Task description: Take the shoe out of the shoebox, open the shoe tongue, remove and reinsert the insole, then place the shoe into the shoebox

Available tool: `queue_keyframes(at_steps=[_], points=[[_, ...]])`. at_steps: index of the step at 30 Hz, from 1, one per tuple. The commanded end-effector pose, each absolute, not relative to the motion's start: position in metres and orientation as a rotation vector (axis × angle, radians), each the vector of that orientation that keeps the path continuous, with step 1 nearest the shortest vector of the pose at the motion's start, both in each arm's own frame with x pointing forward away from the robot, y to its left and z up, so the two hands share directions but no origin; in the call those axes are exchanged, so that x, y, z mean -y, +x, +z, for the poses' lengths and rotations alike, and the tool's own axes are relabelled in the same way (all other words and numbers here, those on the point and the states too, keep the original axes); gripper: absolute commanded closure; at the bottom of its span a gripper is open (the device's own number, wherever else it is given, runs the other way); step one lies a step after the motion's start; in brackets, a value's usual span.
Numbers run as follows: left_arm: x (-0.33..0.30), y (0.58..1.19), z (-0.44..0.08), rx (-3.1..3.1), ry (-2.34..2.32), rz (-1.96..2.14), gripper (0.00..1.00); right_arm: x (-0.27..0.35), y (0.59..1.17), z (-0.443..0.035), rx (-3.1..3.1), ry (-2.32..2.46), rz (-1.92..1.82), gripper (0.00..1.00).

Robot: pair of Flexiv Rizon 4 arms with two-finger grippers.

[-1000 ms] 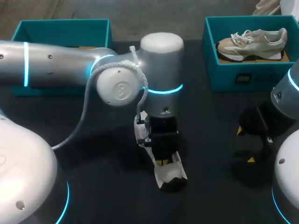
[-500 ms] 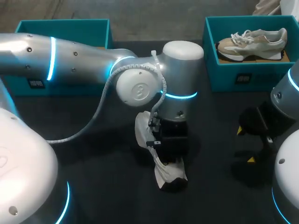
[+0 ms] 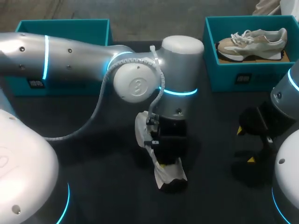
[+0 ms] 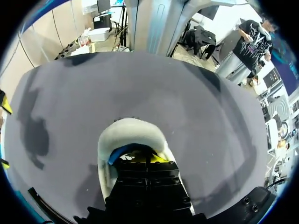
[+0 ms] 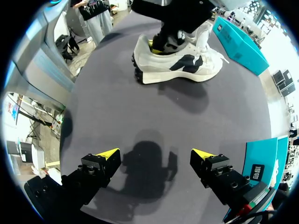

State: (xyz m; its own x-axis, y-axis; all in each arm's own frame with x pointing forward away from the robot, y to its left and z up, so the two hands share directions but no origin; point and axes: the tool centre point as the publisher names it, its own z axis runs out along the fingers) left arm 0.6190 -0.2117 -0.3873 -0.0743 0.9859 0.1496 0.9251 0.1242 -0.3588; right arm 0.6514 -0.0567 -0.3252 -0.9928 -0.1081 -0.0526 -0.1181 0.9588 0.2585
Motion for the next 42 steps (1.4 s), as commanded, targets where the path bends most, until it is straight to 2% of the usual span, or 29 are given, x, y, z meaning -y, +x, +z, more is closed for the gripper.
queue_keyframes(at_steps=[1, 7, 18, 32, 42], points=[[0.224, 0.617, -0.416, 2.048, -1.827, 0.202, 1.00, 0.056, 0.650, -0.326, -3.070, -0.177, 0.404, 0.00], [0.222, 0.620, -0.425, 2.074, -1.813, 0.199, 1.00, 0.056, 0.650, -0.326, -3.070, -0.177, 0.404, 0.00], [0.220, 0.627, -0.374, 2.224, -1.899, 0.316, 1.00, 0.056, 0.650, -0.326, -3.070, -0.177, 0.404, 0.00], [0.226, 0.655, -0.416, 2.355, -1.781, 0.282, 1.00, 0.056, 0.650, -0.326, -3.070, -0.177, 0.404, 0.00], [0.221, 0.673, -0.399, 2.402, -1.778, 0.257, 1.00, 0.056, 0.650, -0.326, -3.070, -0.177, 0.404, 0.00]])
